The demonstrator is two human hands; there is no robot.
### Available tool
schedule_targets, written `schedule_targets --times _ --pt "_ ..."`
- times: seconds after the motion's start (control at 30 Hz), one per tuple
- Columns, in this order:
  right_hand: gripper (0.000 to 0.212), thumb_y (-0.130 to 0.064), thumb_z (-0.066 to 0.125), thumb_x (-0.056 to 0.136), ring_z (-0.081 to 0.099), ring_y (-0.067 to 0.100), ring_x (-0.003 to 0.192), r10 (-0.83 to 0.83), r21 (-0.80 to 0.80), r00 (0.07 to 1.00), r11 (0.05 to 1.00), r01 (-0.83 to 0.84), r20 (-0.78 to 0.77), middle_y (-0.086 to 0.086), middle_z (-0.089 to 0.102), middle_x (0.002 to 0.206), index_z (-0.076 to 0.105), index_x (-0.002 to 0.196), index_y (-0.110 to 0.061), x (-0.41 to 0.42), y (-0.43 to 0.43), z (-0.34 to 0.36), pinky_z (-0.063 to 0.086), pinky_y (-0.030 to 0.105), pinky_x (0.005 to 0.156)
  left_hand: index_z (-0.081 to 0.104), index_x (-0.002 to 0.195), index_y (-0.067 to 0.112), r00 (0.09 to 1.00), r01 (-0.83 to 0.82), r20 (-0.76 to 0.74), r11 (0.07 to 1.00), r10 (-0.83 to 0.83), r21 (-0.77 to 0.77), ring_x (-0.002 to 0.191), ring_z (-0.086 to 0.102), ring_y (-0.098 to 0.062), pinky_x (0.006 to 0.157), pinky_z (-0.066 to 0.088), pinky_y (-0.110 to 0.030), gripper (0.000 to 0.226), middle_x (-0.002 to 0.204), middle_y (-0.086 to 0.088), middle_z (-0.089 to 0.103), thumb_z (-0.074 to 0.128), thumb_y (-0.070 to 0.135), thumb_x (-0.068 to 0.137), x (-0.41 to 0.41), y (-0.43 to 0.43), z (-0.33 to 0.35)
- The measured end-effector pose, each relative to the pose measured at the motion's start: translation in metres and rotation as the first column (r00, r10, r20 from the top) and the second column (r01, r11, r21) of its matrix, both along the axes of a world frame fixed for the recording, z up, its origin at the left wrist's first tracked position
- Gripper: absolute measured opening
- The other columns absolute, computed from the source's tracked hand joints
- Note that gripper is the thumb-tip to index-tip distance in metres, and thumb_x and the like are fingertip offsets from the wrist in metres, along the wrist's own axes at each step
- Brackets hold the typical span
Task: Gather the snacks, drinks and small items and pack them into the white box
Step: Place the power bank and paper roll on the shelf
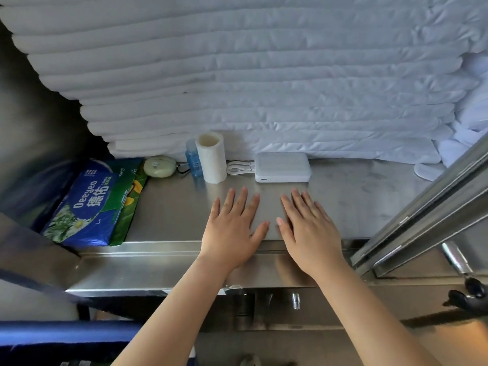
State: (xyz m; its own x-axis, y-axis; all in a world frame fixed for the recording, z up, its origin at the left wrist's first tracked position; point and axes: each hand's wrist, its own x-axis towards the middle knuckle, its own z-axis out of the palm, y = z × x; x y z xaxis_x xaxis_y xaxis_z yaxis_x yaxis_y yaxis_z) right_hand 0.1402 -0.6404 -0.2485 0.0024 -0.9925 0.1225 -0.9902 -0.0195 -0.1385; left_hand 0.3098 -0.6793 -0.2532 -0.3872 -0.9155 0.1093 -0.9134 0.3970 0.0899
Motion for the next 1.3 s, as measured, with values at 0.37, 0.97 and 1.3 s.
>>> schedule_targets --times 0.37,0.97,1.3 --pt "0.072 -0.06 0.002 0.09 0.006 0.023 0.146 0.032 -0.019 0.999 0.999 -0.033 -0.02 0.005 0.012 0.158 0.014 0.15 -0.024 0.001 0.056 -0.004 -0.005 0.034 0.115 0.008 0.149 0.032 0.991 -0.128 0.02 0.991 0.129 -0.029 0.145 -0.003 -0.018 0.115 -0.003 -0.047 0.073 0.158 0.005 0.004 -0.003 0.066 0.085 0.005 0.063 0.0" --pt "0.071 -0.066 0.033 0.087 0.044 0.021 0.128 -0.188 -0.248 0.971 0.943 0.22 0.145 0.003 0.045 0.142 0.043 0.137 -0.017 -0.155 0.325 0.051 0.037 0.034 0.104 0.042 0.139 0.028 0.888 0.342 -0.268 0.926 -0.374 -0.16 0.132 0.037 -0.013 0.102 0.035 -0.032 0.06 0.145 0.008 0.039 0.032 0.06 0.089 -0.146 0.267 0.087" --pt "0.076 -0.067 0.043 0.084 0.032 0.018 0.134 -0.659 -0.44 0.712 0.579 0.687 0.244 0.004 0.039 0.146 0.041 0.14 -0.016 -0.302 0.518 0.108 0.025 0.033 0.11 0.045 0.137 0.024 0.485 0.792 -0.245 0.541 -0.839 -0.285 0.133 0.037 -0.017 0.108 0.033 -0.036 0.06 0.143 0.002 0.042 0.037 0.059 0.089 -0.36 0.387 0.143"
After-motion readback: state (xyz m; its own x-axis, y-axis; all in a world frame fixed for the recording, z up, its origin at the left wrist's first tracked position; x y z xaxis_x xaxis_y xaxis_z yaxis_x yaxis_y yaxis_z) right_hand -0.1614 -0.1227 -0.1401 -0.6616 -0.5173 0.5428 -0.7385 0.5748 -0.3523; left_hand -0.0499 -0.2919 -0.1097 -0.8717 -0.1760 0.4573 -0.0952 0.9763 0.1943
